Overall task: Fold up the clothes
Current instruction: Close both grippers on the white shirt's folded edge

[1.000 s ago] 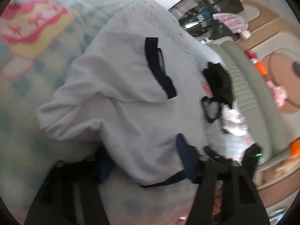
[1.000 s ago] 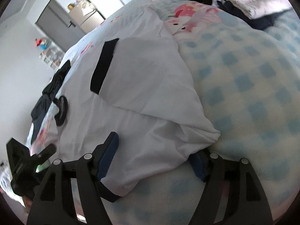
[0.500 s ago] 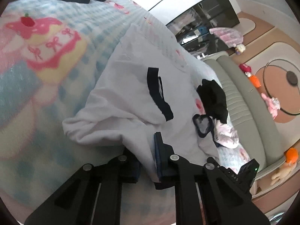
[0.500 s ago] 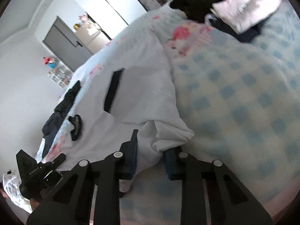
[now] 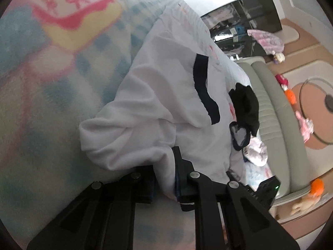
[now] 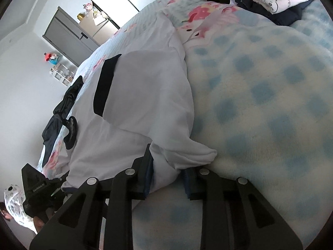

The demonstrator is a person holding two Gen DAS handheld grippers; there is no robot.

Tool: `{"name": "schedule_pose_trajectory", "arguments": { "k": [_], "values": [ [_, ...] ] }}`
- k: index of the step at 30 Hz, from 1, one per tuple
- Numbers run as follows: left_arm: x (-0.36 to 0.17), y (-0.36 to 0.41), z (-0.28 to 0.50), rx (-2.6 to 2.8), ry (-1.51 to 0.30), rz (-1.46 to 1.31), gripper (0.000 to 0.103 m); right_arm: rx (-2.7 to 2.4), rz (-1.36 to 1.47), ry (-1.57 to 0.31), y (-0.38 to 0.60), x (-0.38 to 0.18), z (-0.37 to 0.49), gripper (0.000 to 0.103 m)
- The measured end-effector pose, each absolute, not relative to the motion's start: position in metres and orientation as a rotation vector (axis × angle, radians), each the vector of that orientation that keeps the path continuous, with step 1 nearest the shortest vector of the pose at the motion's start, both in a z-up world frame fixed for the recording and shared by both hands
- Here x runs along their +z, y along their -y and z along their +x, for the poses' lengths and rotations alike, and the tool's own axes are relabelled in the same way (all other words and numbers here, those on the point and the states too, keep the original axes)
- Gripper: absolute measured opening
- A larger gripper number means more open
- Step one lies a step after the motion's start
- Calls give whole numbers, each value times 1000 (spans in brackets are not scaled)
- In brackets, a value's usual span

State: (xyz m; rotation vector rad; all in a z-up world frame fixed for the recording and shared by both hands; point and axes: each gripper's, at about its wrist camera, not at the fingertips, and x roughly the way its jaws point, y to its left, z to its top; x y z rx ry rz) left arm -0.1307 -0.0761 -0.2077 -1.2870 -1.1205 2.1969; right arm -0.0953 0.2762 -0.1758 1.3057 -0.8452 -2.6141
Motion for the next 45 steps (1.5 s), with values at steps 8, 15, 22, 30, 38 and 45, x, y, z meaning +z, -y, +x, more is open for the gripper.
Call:
{"name": "schedule_pose_trajectory", "arguments": {
  "k": [8,15,22,30,38,45],
  "values": [
    [-181,60,-123,2374,920,-1265,12,-2680,1286,788,-275,-163,-87,15],
    [-142,70,-108,2437,846,-1154,5,-2761,1183,673,-281,-128,-65,6],
    [-128,81,-90,2473,769,-1131,4,-2770,1144,644,-281,-110,-49,5],
    [-128,85,-78,2463,781,-1119,3,-2762,1188,642,-279,-112,-31,5],
    [-119,89,-65,2447,782,-1089,3,-2779,1184,633,-284,-104,-17,5],
    [-109,94,-53,2458,759,-1079,3,-2781,1145,634,-286,-95,-9,5]
  ]
}}
